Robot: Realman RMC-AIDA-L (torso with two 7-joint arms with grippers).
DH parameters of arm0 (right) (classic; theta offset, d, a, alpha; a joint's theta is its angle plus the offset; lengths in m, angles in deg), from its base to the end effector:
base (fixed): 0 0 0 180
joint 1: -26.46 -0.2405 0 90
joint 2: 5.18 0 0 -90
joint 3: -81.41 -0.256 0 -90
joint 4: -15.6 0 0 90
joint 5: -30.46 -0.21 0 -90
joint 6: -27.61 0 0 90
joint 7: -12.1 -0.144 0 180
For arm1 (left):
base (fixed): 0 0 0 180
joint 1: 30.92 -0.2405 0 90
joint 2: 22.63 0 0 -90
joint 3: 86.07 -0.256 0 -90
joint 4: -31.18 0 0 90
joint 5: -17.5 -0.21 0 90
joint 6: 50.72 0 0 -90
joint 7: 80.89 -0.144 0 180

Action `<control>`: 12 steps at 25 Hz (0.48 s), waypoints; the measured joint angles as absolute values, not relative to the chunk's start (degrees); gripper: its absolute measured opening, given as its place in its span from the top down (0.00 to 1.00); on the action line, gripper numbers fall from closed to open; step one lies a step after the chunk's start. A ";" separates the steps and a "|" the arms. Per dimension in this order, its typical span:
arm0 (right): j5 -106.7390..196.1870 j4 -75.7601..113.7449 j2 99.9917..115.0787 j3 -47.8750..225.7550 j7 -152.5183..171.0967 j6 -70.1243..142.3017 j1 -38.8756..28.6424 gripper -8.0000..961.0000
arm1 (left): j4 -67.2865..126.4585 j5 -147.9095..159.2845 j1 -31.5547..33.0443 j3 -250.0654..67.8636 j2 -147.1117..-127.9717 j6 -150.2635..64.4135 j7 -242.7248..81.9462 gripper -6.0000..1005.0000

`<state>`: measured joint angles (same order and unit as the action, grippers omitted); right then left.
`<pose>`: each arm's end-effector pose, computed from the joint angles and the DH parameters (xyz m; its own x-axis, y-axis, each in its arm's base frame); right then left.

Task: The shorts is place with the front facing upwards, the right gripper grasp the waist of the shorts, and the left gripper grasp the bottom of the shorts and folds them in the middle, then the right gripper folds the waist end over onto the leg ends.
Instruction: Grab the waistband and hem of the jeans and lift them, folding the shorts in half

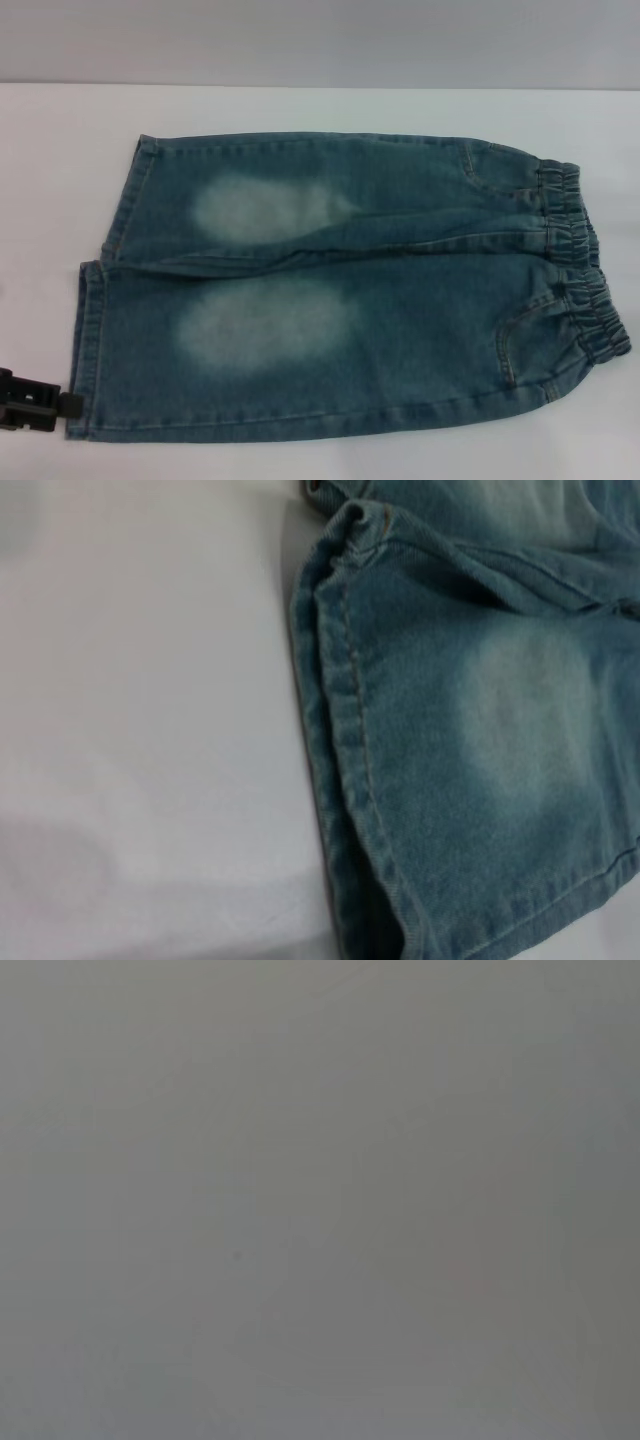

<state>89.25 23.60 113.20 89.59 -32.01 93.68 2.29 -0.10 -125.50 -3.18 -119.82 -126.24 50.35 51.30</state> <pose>0.3976 0.3169 0.0742 0.3127 0.1604 -0.9362 -0.9446 0.1556 -0.2888 -0.3621 0.2692 0.0824 0.0594 0.9964 0.0613 0.9980 -0.0606 0.0186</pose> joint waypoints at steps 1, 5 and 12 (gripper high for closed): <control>89.25 23.60 113.20 89.59 -32.01 93.67 2.29 0.47 | -0.10 -125.51 -3.21 -119.82 -126.35 50.30 51.31 0.39; 89.25 23.60 113.20 89.59 -32.01 93.68 2.29 0.47 | -0.11 -125.50 -3.21 -120.04 -126.47 50.23 51.31 0.39; 89.25 23.60 113.20 89.58 -32.01 93.68 2.29 0.47 | -0.11 -125.50 -2.93 -121.44 -126.94 49.29 51.31 0.39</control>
